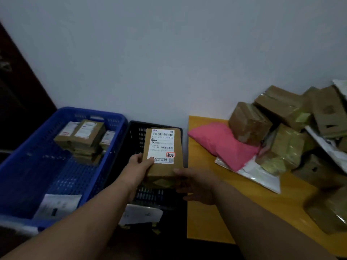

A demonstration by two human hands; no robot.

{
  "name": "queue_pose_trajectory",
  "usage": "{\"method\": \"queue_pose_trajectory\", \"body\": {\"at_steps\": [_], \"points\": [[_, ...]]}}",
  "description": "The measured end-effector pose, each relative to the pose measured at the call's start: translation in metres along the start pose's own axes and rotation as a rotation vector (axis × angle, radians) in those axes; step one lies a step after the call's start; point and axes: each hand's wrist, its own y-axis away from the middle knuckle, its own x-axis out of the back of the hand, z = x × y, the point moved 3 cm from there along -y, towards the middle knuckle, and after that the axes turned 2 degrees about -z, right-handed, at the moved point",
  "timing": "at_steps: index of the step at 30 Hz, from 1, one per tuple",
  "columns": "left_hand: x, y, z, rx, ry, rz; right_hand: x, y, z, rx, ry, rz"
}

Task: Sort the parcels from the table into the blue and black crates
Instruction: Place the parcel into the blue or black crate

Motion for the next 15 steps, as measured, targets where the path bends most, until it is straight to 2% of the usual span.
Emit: {"method": "queue_pose_trajectory", "body": {"at_steps": [6, 10, 15], "points": [[0.068, -0.041, 0.001, 0.102, -0.106, 0.022, -0.059, -0.063, -0.009, -0.098, -0.079, -0.046], [0.079, -0.073, -0.004, 0.134, -0.179, -0.020, -0.059, -0.094, -0.017, -0.150, -0.118, -0.048], [0.089, -0.128, -0.005, 0.136, -0.298, 0.019, -0.049, -0.154, -0.029, -0.222, -0.158, -0.021]]}}
